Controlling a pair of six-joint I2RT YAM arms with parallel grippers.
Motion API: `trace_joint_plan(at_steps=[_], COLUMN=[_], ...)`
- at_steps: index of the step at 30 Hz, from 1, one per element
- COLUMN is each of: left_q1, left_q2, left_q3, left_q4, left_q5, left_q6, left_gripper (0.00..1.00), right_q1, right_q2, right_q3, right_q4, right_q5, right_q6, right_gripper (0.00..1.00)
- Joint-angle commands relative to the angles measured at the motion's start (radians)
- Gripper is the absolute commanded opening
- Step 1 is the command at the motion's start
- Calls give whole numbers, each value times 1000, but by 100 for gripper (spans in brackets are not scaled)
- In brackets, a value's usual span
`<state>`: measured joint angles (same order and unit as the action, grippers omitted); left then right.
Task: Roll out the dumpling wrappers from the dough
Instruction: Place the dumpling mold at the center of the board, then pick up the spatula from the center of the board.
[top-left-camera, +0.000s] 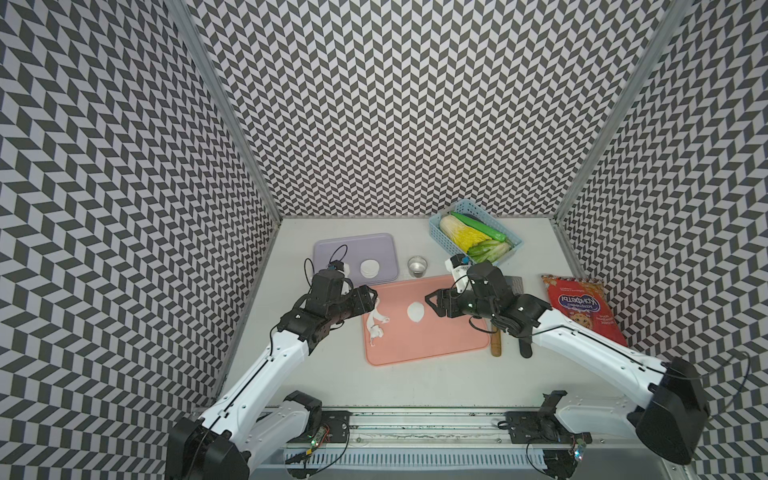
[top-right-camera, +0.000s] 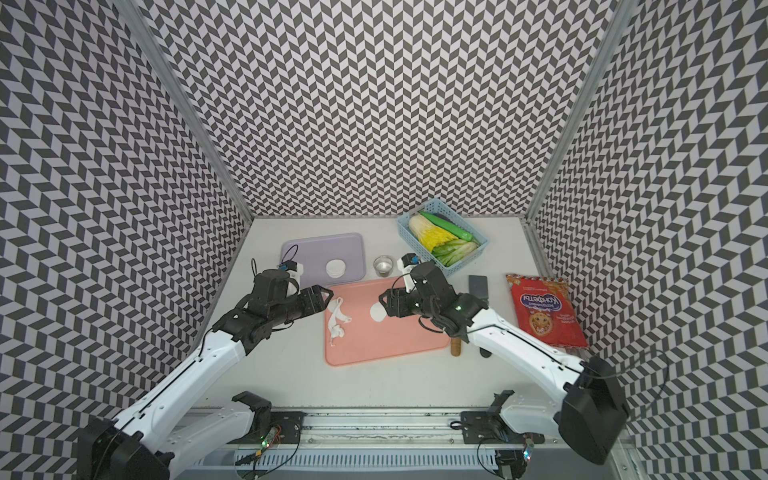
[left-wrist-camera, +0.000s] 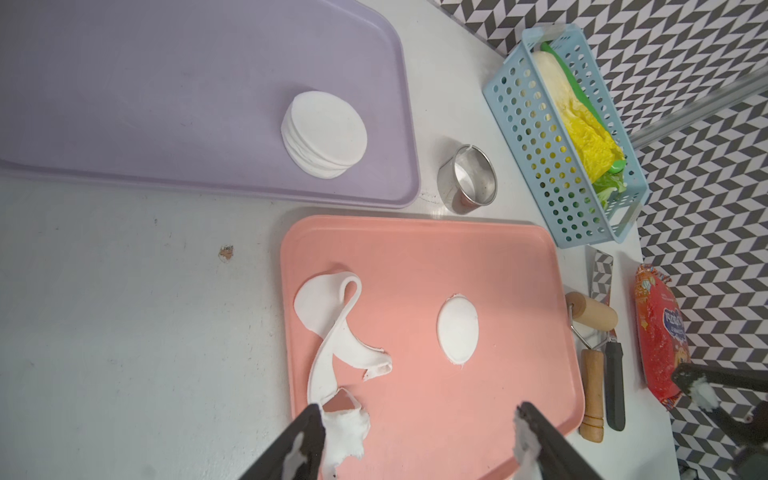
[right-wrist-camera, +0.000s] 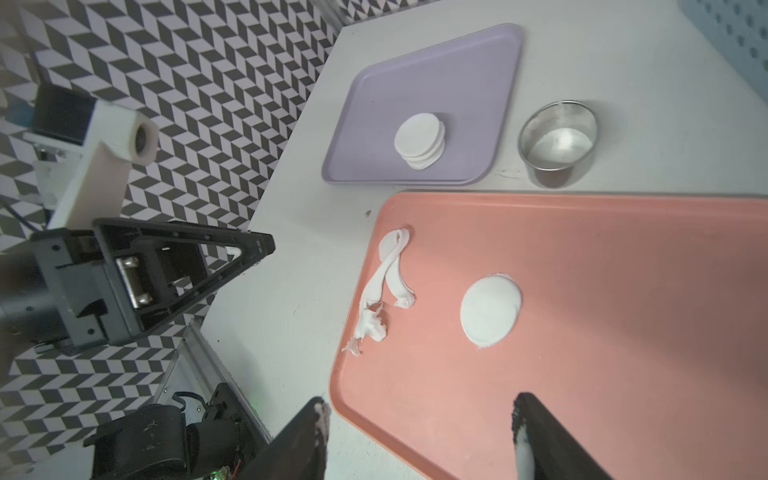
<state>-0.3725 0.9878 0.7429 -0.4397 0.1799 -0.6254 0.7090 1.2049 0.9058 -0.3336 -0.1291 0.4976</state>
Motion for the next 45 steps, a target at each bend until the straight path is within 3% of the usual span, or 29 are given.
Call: trace_joint_plan(at_steps=[1, 5, 13, 21, 30, 45], left_q1=[-15, -53, -98, -177, -232, -233], left_q2=[-23, -36, -56, -15, 46, 75], left_q3=[-31, -52, -72, -85, -83, -104], left_q4=[9, 16, 27, 87, 151, 186], left_q5=[46, 36, 19, 10, 13, 31], left_q6=[-3, -16, -31, -66, -84, -77], left_gripper=[68, 61, 52, 54, 57, 59], right_q1=[-44, -98, -146, -290, -552, -647], right_q2=[-102, -211, -245, -273, -176, -26], right_q3=[-69, -155, -169, -225, -337, -410], right_q4=[-32, -43, -127, -199, -108, -36], right_q5=[99, 133, 197, 323, 272, 200], right_q6=[33, 69, 114, 215, 196, 142], right_gripper=[70, 64, 60, 69, 71, 62])
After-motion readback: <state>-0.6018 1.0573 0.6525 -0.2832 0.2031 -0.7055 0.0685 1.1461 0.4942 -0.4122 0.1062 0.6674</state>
